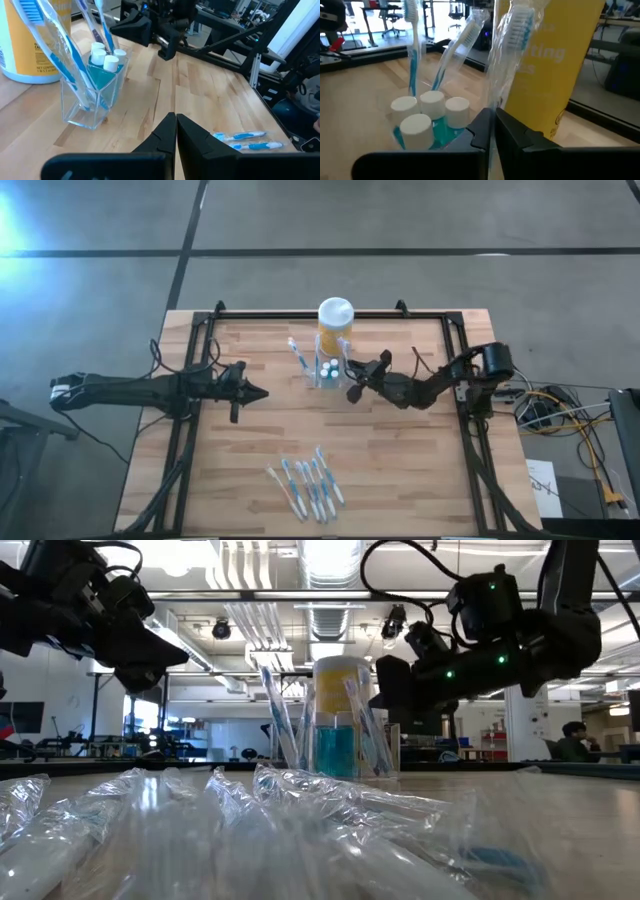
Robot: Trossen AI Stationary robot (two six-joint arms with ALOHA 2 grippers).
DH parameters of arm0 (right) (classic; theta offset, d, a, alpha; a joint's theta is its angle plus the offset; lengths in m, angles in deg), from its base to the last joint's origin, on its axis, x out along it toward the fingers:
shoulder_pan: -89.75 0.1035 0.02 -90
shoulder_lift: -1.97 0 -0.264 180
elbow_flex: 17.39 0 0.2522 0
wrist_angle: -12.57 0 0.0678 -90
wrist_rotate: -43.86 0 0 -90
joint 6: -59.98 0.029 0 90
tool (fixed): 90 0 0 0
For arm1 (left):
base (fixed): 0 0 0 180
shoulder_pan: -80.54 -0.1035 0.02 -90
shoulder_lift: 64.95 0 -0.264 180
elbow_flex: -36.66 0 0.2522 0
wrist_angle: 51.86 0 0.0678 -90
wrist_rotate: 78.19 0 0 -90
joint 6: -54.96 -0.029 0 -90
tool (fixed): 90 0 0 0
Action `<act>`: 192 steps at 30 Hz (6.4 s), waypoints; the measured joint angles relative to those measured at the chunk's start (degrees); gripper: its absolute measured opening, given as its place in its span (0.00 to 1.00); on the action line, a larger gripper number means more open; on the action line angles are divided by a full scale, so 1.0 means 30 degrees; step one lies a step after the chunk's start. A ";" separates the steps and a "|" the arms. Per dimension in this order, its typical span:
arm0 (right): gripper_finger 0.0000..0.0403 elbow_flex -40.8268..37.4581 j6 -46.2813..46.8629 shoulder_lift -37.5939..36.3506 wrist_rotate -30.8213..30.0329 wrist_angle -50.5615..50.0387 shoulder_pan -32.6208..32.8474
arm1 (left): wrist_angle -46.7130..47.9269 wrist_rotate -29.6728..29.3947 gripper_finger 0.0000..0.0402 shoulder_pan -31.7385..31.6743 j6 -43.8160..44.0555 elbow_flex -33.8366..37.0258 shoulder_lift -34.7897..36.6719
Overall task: Pick & Place toothbrushing station
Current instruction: Put the blue toothbrush into the transparent organizer
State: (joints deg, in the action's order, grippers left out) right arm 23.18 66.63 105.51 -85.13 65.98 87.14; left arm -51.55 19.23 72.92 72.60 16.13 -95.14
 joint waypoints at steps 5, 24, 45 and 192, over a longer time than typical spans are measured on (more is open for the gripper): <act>0.13 -0.0066 0.0192 -0.2670 -0.0007 -0.2847 0.0263 | 0.0010 0.0000 0.04 0.0002 -0.0138 0.0000 0.0000; 0.14 -0.1013 0.4352 -1.3382 0.6001 -1.5675 0.4079 | 0.0012 0.0000 0.04 0.0004 -0.0210 0.0000 0.0000; 0.07 -0.5586 0.3160 -1.2037 0.0918 -0.4744 0.9418 | -0.2368 -0.0007 0.02 0.0006 -0.1945 0.0124 0.0175; 0.02 0.0371 -0.2986 0.0598 0.5013 0.7585 -0.2005 | -0.2739 0.2055 0.03 0.0066 -0.3417 -0.0554 0.0510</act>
State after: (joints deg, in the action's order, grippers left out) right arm 24.29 57.67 107.30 -70.09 88.74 81.13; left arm -59.77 25.39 73.12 62.35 14.47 -93.61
